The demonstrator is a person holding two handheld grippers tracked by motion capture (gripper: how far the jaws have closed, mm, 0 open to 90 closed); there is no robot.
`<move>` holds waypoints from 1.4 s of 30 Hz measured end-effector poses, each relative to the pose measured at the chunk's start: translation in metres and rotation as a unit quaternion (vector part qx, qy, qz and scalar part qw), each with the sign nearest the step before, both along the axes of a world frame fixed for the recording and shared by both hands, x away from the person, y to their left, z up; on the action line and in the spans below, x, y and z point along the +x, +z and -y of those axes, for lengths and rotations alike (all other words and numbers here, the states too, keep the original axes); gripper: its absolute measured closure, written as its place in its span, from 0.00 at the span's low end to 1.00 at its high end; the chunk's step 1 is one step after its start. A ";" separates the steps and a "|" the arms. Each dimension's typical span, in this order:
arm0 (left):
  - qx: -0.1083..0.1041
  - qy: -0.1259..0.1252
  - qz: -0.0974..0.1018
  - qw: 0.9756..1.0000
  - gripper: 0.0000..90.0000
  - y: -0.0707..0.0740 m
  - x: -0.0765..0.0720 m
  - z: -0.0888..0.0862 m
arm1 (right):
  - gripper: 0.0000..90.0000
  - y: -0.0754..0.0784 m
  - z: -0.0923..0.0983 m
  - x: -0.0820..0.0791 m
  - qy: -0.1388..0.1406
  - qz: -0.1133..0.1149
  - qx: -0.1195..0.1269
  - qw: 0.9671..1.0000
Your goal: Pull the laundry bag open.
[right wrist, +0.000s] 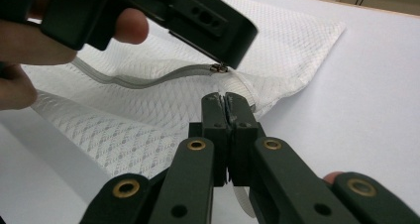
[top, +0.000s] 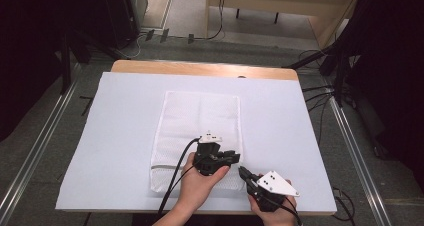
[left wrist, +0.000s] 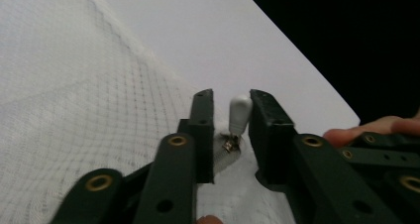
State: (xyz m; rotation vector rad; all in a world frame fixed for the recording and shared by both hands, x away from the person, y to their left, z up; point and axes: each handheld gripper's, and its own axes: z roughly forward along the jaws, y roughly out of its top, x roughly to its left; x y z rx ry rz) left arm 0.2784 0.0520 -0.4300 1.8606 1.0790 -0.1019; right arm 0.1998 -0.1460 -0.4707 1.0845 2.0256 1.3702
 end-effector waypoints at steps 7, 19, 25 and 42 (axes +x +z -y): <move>-0.020 -0.008 -0.005 1.000 0.91 -0.002 0.001 -0.010 | 1.00 0.000 0.000 0.000 -0.002 0.004 0.003 1.000; -0.007 -0.016 0.008 1.000 0.98 -0.005 -0.001 -0.016 | 1.00 0.002 0.002 0.002 -0.010 0.001 0.004 1.000; 0.002 -0.020 0.007 1.000 0.98 -0.006 0.000 -0.019 | 1.00 0.004 0.002 0.001 -0.011 -0.007 0.003 1.000; 0.028 0.020 0.012 0.999 0.98 -0.007 -0.003 -0.060 | 1.00 0.011 0.007 -0.003 -0.017 -0.003 0.000 1.000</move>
